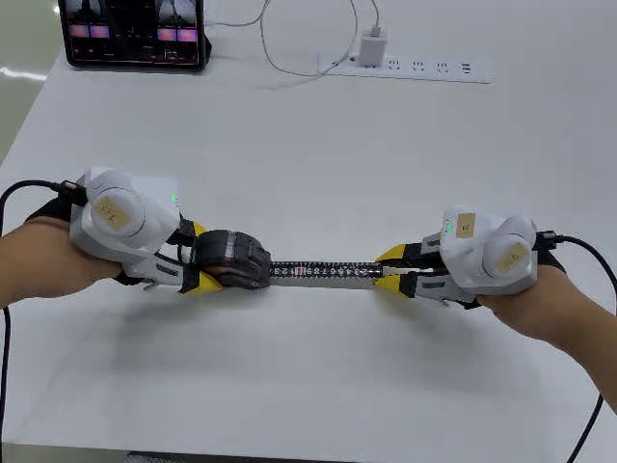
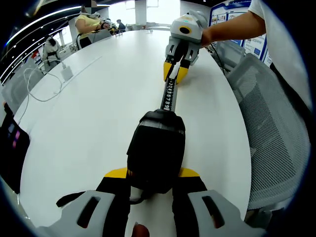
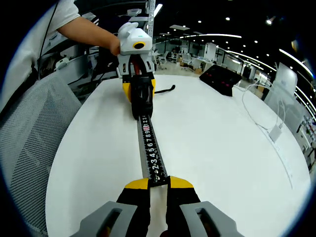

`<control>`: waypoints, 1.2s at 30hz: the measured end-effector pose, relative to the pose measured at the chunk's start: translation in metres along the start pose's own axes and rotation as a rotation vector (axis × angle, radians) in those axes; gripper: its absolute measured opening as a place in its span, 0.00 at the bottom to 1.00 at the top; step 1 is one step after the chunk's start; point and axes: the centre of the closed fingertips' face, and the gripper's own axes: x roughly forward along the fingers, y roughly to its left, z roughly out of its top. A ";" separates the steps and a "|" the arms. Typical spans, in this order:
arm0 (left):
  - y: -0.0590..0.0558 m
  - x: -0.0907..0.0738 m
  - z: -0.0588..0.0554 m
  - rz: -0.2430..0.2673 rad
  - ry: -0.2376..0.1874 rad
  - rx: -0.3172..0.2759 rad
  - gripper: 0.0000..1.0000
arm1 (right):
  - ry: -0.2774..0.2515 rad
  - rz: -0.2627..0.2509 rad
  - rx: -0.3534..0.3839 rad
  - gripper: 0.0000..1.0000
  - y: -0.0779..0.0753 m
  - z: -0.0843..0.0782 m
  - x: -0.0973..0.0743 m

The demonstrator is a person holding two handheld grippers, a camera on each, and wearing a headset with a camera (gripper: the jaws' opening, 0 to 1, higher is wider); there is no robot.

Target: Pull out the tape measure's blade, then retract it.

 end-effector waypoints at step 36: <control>0.000 0.001 0.001 -0.004 0.006 0.011 0.28 | 0.038 -0.031 0.028 0.07 -0.004 -0.025 -0.023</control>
